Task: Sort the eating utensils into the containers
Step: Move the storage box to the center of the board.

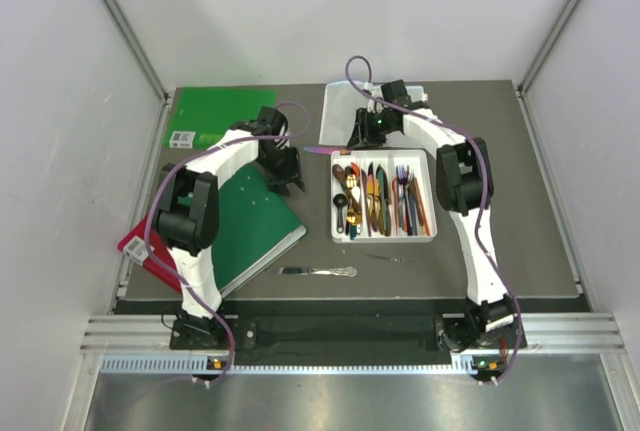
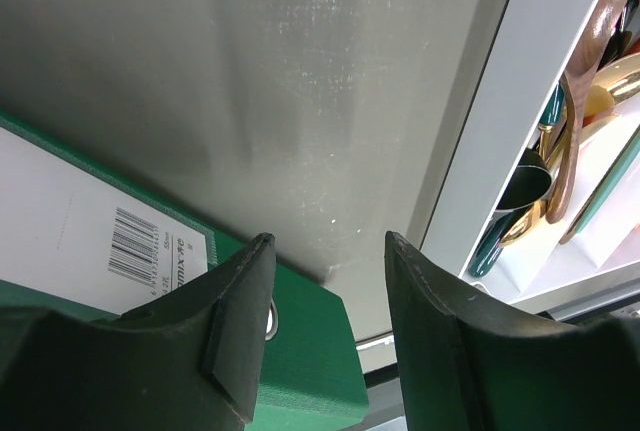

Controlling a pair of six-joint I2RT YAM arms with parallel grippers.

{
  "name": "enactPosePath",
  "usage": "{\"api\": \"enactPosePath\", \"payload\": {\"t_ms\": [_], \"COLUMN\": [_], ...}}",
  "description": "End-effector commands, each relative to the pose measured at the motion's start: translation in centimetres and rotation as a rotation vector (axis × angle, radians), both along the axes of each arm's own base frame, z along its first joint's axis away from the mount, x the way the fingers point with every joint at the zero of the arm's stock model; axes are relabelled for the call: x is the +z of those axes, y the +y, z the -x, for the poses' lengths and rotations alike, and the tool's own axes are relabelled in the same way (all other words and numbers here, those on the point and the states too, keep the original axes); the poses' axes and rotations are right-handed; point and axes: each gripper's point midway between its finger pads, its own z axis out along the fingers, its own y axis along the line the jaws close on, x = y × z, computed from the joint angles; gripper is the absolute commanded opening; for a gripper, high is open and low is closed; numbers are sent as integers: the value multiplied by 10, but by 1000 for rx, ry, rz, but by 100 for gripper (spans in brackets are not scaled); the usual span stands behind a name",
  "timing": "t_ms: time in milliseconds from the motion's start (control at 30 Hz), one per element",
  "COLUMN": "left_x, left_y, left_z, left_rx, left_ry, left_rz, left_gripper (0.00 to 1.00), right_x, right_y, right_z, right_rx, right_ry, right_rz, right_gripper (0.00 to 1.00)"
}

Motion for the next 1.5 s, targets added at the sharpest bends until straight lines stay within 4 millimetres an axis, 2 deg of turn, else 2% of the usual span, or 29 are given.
{"api": "enactPosePath", "payload": {"t_ms": [0, 133, 200, 433, 567, 700, 833, 933, 1000, 1033, 1067, 1100, 1133, 1167, 1200, 1233, 1267, 1300, 1333, 1367, 1433, 1467], "left_x": [5, 6, 5, 3, 5, 5, 3, 4, 9, 1, 8, 8, -2, 6, 6, -5, 2, 0, -14, -6, -20, -14], "left_y": [3, 2, 3, 8, 15, 19, 19, 22, 26, 28, 27, 25, 24, 19, 16, 14, 10, 9, 7, 1, -5, -9], "left_z": [-10, -10, -10, -5, -4, -10, -19, -35, -52, -56, -70, -77, -82, -95, -101, -105, -117, -122, -125, -137, -137, -143], "left_rx": [3, 1, 3, 4, 23, 48, 52, 65, 80, 84, 94, 97, 99, 108, 114, 116, 132, 139, 141, 153, 149, 151], "left_ry": [-29, -29, -26, -22, -31, -39, -51, -81, -117, -102, -132, -139, -123, -151, -153, -135, -156, -152, -127, -148, -95, -107], "left_rz": [0, 6, 4, -13, -27, -21, -37, -61, -90, -109, -108, -105, -111, -94, -85, -85, -73, -70, -73, -55, -42, -24], "left_gripper": [53, 53, 53, 53, 54, 54, 54, 54, 54, 54, 54, 54, 54, 54, 54, 54, 54, 54, 54, 54, 54, 54], "right_x": [13, 12, 11, 29, 28, 24, 36, 54, 68, 72, 78, 87, 92, 93, 95, 94, 94, 95, 91, 90, 86, 85], "right_y": [12, 29, 39, 93, 105, 108, 95, 82, 74, 66, 64, 58, 51, 46, 39, 28, 21, 12, 0, -6, -25, -31], "right_z": [26, 46, 46, 51, 54, 57, 39, 20, 13, 8, 8, 10, 10, 11, 18, 16, 17, 20, 22, 25, 29, 29], "right_rx": [80, 135, 144, 205, 219, 225, 178, 125, 99, 74, 70, 63, 47, 38, 32, 17, 6, -9, -22, -23, -47, -52], "right_ry": [33, 87, 91, 107, 110, 112, 25, -39, -78, -92, -104, -118, -122, -120, -98, -105, -100, -93, -80, -67, -45, -41], "right_rz": [-35, -82, -106, -245, -270, -261, -200, -191, -188, -177, -179, -181, -175, -164, -144, -112, -87, -61, -24, -12, 21, 28], "right_gripper": [38, 37, 37, 37, 37, 36, 37, 38, 38, 38, 39, 40, 40, 40, 40, 41, 41, 41, 41, 41, 41, 41]}}
